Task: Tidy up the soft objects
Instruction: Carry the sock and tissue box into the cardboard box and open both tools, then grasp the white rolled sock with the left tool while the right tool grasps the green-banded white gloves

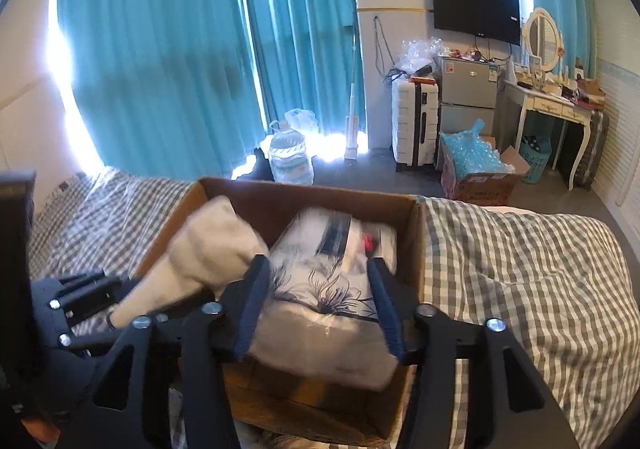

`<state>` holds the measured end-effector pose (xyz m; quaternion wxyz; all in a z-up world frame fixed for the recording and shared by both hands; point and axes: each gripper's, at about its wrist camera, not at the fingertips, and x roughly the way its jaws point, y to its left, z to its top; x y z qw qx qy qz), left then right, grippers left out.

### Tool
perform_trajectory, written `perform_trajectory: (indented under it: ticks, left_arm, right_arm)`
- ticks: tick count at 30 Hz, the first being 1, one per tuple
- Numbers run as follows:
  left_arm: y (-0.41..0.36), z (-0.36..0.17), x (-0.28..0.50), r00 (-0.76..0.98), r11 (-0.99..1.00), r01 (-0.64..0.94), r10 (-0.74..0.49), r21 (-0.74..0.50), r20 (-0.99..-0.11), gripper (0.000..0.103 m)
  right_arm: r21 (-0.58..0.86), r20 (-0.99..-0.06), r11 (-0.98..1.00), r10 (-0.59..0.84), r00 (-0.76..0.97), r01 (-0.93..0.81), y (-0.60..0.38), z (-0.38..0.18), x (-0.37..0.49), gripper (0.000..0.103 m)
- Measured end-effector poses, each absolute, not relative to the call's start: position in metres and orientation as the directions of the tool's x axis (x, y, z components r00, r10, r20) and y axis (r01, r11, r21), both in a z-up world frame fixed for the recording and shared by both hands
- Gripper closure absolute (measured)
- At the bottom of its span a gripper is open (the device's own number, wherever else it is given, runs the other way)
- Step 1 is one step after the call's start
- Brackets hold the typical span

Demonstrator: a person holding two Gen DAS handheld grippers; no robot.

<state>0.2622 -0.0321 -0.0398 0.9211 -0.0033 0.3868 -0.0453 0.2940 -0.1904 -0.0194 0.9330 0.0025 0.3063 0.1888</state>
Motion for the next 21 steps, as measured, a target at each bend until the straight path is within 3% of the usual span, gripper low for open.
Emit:
perform_trajectory:
  ticks: [1,3,4,9,12,15,21]
  left_arm:
    - [-0.034,-0.039,0.261,0.69,0.996,0.081,-0.082,-0.037,-0.719,0.055]
    - [-0.039,-0.033,0.257,0.689,0.998,0.064,-0.059,-0.02,-0.723,0.044]
    - [-0.04,-0.028,0.253,0.695,0.998,0.055,-0.047,-0.012,-0.717,0.039]
    - [-0.037,0.012,0.22,0.73,1.0,0.003,0.002,0.006,-0.684,0.035]
    - [-0.035,0.041,0.192,0.757,1.0,-0.017,0.024,0.017,-0.653,0.018]
    - [-0.033,0.071,0.163,0.798,0.999,-0.035,0.051,0.038,-0.601,0.01]
    - [-0.034,0.11,0.107,0.828,0.995,-0.076,0.097,0.061,-0.553,0.007]
  right_arm:
    - [0.128,-0.563,0.928,0.358,0.745,-0.349,-0.195,-0.015,0.292,0.036]
    - [0.134,-0.544,0.931,0.355,0.76,-0.339,-0.205,-0.002,0.286,0.025]
    - [0.132,-0.538,0.932,0.354,0.765,-0.338,-0.207,0.005,0.283,0.025]
    - [0.102,-0.517,0.933,0.347,0.783,-0.346,-0.227,0.049,0.255,0.025]
    - [0.064,-0.493,0.936,0.332,0.804,-0.347,-0.236,0.081,0.229,0.014]
    - [0.06,-0.474,0.93,0.346,0.81,-0.362,-0.244,0.112,0.2,0.007]
    - [-0.017,-0.47,0.931,0.316,0.824,-0.366,-0.249,0.149,0.139,0.0]
